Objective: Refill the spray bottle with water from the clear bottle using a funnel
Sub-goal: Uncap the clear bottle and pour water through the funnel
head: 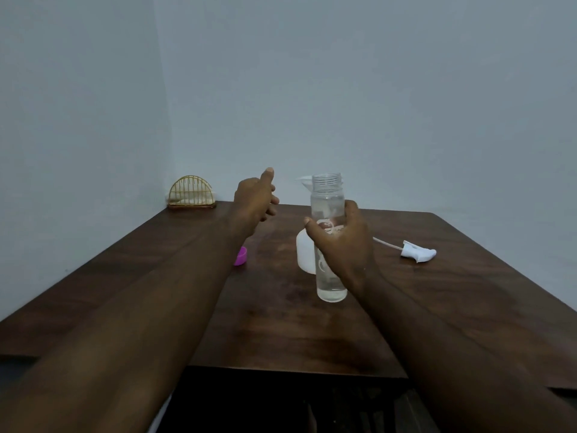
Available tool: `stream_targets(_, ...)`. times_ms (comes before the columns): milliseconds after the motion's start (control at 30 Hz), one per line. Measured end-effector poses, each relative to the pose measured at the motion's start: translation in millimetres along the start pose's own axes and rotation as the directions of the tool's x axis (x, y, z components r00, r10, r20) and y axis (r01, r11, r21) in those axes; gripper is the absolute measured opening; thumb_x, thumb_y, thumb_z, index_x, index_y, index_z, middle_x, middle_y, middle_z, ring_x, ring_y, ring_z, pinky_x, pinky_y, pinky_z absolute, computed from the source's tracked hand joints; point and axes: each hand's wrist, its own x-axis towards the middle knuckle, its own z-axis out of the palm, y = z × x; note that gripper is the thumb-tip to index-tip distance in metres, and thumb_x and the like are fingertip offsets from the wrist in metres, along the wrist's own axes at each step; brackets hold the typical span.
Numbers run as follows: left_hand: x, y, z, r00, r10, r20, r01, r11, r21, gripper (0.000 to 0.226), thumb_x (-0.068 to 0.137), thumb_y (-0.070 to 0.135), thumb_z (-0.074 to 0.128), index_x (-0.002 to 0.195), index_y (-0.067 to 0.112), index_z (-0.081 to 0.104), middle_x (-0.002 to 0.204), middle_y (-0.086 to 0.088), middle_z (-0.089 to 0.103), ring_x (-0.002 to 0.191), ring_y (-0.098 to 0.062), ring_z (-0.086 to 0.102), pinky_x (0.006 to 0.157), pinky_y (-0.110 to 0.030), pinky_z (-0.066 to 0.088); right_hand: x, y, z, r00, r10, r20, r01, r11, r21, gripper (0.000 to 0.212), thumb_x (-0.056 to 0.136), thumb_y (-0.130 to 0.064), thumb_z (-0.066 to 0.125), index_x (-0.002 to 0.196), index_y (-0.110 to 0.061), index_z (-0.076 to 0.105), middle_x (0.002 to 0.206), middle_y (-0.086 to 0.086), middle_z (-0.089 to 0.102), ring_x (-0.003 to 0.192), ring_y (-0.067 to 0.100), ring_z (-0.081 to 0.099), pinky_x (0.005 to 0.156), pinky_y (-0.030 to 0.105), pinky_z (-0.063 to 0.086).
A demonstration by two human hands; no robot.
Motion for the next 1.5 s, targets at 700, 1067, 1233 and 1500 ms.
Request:
stream_targets(700, -9, 27, 43, 0.975, -0.139, 0.173, 0.168, 0.971, -0.168, 0.029, 0.094, 0.035, 0.049, 0.076, 0.013, 0.054, 0.061, 0.0, 0.051, 0.048, -0.014, 0.045, 0.046, -0.023, 0.035, 50, 22, -63, 1.0, 0.021, 0.017, -0.016, 0.964, -0.266, 0.03, 0.074, -0.037, 0.073, 0.09, -0.017, 0.058, 0.078, -0.007, 0.066, 0.073, 0.009, 0.063, 0.064, 0.027, 0.052)
stream_targets(1067, -8, 26, 50, 0.985, -0.064, 0.158, 0.113, 0.939, -0.326, 0.028, 0.093, 0.029, 0.055, 0.07, 0.016, 0.049, 0.055, 0.001, 0.045, 0.043, -0.011, 0.041, 0.044, -0.023, 0.031, 82, 22, -89, 0.979, 0.025, 0.202, 0.067, 0.898, -0.435, 0.035, 0.077, -0.033, 0.073, 0.101, -0.014, 0.056, 0.091, -0.003, 0.065, 0.086, 0.016, 0.062, 0.071, 0.031, 0.051)
stream_targets(1233, -7, 26, 53, 0.989, -0.039, 0.141, 0.087, 0.932, -0.353, 0.023, 0.091, 0.022, 0.054, 0.071, 0.014, 0.048, 0.055, 0.0, 0.044, 0.04, -0.011, 0.039, 0.044, -0.023, 0.029, 96, 19, -98, 0.95, 0.012, 0.313, 0.144, 0.87, -0.471, 0.036, 0.078, -0.035, 0.075, 0.1, -0.017, 0.053, 0.09, -0.003, 0.067, 0.082, 0.01, 0.063, 0.064, 0.021, 0.046)
stream_targets(1500, -4, 29, 56, 0.989, -0.046, 0.142, 0.096, 0.924, -0.369, 0.02, 0.089, 0.016, 0.053, 0.07, 0.011, 0.048, 0.055, -0.002, 0.043, 0.04, -0.011, 0.038, 0.042, -0.021, 0.028, 114, 13, -103, 0.916, 0.011, 0.4, 0.228, 0.808, -0.543, 0.043, 0.075, -0.037, 0.078, 0.1, -0.013, 0.054, 0.091, 0.0, 0.067, 0.085, 0.018, 0.063, 0.071, 0.034, 0.051)
